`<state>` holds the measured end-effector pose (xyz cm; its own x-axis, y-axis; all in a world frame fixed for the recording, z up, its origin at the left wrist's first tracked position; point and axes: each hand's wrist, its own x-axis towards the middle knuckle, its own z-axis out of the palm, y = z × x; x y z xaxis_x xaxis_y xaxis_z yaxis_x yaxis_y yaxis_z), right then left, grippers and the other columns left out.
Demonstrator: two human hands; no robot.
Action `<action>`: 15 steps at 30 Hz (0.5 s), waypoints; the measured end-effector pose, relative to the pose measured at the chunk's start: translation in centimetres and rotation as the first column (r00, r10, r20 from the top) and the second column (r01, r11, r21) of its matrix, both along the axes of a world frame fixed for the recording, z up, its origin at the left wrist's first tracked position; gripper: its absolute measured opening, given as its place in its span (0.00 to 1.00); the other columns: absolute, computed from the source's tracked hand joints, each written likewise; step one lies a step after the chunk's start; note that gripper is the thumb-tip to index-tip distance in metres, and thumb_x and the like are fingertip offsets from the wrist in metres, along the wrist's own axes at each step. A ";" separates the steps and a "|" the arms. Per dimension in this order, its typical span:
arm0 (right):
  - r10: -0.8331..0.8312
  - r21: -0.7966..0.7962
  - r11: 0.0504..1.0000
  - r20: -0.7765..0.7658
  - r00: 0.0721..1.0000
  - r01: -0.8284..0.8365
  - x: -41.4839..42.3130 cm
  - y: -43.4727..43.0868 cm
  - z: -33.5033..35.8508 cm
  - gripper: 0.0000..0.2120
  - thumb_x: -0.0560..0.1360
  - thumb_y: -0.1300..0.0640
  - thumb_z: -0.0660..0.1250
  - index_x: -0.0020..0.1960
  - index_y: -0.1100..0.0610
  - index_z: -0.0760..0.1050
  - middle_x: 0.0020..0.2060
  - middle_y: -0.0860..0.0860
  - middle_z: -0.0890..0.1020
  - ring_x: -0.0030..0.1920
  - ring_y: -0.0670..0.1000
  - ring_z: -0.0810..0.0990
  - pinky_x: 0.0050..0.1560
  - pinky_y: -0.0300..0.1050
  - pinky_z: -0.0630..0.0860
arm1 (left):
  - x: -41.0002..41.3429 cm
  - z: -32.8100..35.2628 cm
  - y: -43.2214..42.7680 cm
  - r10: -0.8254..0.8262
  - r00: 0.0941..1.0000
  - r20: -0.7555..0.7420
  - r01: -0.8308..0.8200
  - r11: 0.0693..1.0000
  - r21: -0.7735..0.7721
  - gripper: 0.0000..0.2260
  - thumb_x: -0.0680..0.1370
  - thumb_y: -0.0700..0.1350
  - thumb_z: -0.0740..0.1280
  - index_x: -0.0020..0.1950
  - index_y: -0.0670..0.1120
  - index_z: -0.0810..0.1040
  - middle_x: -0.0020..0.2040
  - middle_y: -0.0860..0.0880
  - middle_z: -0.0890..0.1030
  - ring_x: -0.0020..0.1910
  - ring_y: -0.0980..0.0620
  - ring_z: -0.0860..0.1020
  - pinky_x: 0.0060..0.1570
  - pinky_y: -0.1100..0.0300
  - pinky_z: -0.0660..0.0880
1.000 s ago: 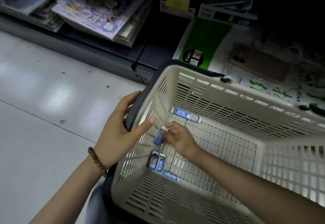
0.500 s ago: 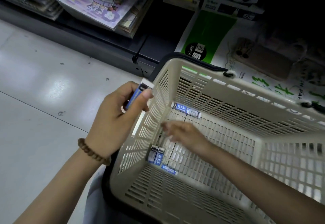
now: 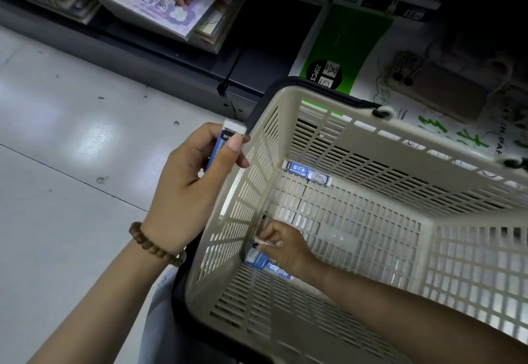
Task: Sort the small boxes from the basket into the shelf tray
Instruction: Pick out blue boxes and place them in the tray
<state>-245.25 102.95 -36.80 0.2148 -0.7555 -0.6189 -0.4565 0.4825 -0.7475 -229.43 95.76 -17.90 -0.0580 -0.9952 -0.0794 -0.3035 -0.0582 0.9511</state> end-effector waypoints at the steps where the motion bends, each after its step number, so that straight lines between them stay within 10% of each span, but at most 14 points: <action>1: -0.009 0.037 0.999 0.031 0.999 0.008 0.0 0.0 0.1 0.11 0.71 0.66 0.72 0.39 0.55 0.72 0.36 0.50 0.76 0.34 0.42 0.74 0.33 0.27 0.70 | -0.1 0.0 0.0 0.004 1.000 0.004 -0.004 1.000 0.005 0.09 0.77 0.55 0.59 0.46 0.53 0.76 0.37 0.56 0.80 0.39 0.50 0.76 0.43 0.54 0.73; 8: -0.121 0.007 0.992 0.207 0.971 0.122 -3.1 -3.8 6.5 0.10 0.69 0.66 0.73 0.44 0.54 0.76 0.36 0.48 0.81 0.35 0.43 0.78 0.38 0.35 0.77 | -0.8 1.5 -0.1 -0.016 1.000 0.006 0.016 1.000 0.006 0.12 0.79 0.50 0.59 0.47 0.46 0.79 0.42 0.55 0.83 0.39 0.57 0.77 0.39 0.74 0.70; 15: -0.244 -0.091 0.946 0.429 0.870 0.310 -11.2 -4.9 24.4 0.10 0.64 0.52 0.74 0.44 0.51 0.84 0.39 0.51 0.85 0.37 0.44 0.82 0.35 0.34 0.76 | -5.5 5.2 -0.3 -0.214 0.947 -0.238 0.290 0.890 0.353 0.12 0.79 0.45 0.58 0.54 0.41 0.78 0.42 0.51 0.85 0.35 0.55 0.81 0.35 0.63 0.77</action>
<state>-256.41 98.08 -12.36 0.1898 -0.8988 -0.3950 0.0393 0.4090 -0.9117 -234.95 95.43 -12.65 -0.3541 -0.8410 -0.4091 -0.1746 -0.3702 0.9124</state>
